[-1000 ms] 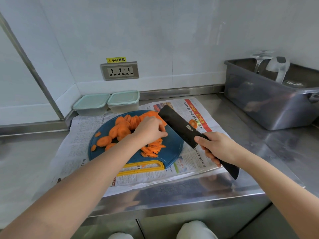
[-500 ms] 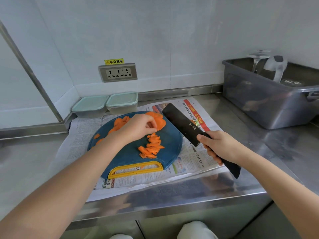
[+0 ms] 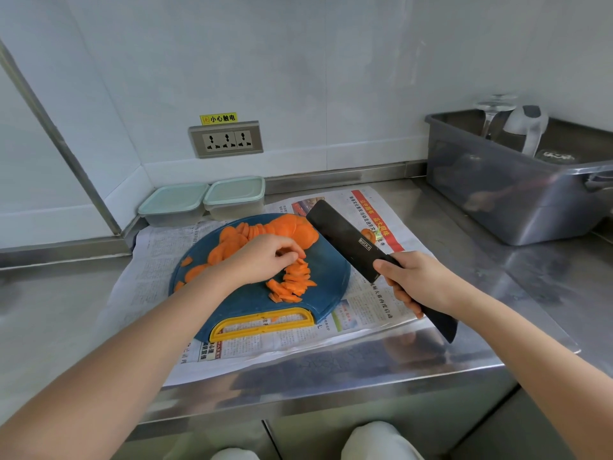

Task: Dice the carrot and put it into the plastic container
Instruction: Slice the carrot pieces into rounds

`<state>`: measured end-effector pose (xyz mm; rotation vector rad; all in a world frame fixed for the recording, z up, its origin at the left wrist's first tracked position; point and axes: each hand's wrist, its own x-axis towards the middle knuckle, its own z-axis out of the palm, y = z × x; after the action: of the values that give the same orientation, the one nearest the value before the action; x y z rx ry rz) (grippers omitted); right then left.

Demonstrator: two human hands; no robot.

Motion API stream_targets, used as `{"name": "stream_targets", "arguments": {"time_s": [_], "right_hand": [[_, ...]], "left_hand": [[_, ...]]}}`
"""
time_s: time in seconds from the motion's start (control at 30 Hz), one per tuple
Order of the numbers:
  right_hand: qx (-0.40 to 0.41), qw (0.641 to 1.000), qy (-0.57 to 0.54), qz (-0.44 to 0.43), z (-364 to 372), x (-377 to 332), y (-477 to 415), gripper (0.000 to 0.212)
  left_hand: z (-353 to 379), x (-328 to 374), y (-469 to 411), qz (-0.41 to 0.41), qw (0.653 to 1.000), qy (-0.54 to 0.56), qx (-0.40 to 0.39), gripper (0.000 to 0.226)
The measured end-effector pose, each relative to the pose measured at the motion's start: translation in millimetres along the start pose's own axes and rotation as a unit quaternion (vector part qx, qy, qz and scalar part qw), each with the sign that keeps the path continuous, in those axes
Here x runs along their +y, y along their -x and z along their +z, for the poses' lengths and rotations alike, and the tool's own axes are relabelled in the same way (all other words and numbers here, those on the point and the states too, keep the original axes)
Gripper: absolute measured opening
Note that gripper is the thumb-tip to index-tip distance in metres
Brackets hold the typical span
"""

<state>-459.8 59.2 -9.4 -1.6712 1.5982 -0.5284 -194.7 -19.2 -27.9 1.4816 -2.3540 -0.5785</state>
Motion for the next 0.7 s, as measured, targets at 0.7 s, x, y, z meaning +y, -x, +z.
{"name": "stream_targets", "arguments": {"time_s": [0.7], "right_hand": [[0.014, 0.999, 0.046, -0.004, 18.2, -2.7, -2.1, 0.034]], "left_hand": [[34.1, -9.7, 22.6, 0.129, 0.989, -0.073, -0.016, 0.031]]}}
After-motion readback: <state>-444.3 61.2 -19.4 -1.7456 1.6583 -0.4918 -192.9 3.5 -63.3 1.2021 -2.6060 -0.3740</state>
